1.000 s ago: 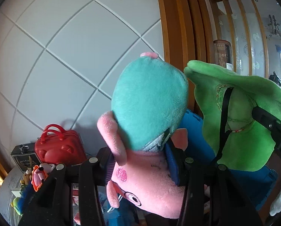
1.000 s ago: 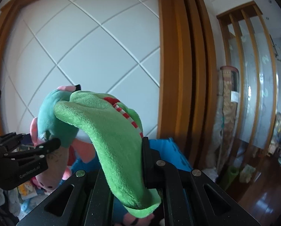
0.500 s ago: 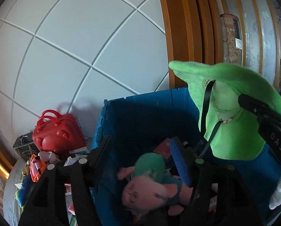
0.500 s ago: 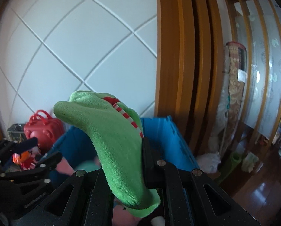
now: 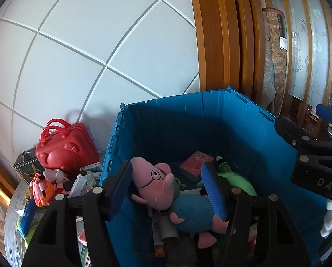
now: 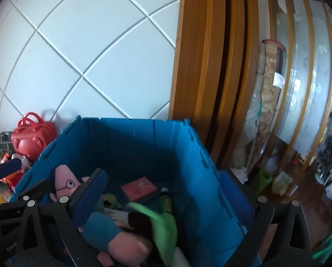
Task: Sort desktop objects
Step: 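Carry the pig plush with the left tool into the crate while the right tool drops the green plush there, then move both tools back over the pile of objects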
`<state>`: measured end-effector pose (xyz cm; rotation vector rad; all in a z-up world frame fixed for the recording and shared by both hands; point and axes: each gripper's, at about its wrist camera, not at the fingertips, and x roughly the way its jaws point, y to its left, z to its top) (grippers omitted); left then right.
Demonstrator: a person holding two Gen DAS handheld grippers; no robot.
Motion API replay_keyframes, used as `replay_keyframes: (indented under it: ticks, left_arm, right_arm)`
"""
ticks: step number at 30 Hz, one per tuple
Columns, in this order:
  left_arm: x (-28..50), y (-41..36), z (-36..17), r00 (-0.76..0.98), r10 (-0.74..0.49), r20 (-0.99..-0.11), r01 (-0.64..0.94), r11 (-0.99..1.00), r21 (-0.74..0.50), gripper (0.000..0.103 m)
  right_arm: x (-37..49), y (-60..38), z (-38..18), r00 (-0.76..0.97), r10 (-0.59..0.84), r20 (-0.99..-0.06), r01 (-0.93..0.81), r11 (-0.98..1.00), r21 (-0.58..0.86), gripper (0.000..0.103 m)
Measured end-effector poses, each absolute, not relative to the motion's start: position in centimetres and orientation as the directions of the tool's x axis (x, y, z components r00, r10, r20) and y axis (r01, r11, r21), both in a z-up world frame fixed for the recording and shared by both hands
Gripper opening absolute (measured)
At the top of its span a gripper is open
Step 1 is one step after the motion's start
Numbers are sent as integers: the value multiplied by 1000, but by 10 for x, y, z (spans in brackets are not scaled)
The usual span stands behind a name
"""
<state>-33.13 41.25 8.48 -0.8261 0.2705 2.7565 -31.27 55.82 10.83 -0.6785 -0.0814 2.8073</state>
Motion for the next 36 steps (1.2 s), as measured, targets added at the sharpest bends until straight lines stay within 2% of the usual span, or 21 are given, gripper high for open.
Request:
replay_keyframes:
  ticks: [3,9,12,15,23,28,36]
  left_arm:
    - [-320,407,86,-799,223,-558,-313,-947,70,64]
    - [-281,387,96,-831,274,-485,-326,-945,25,64]
    - [-257,376,98,-858,276,-432,-314,-949,18,75]
    - [-236,363,97,-879,280,-386,-303,-953,1,77]
    - [-200,313,79,-919,228,-322,-241,-971,0,80]
    - [-189,264,72,-955,87,-283,-103,-994,42,80]
    - [-190,147,54,-932,-92,-350,104,-994,-17,80]
  right_arm:
    - [-296,555,111,-872,257,-417,-229,-966,-117,103]
    - [-243,550,114,-911,247,-330,-239,-969,-64,103]
    - [-217,543,109,-924,252,-287,-256,-966,-26,103]
    - [-198,531,100,-939,232,-255,-241,-971,3,103]
    - [-175,483,81,-983,63,-175,-73,-996,52,103]
    - [-171,440,80,-995,-28,-91,25,-999,32,103]
    - [-182,357,81,-971,-213,-112,211,-977,33,103]
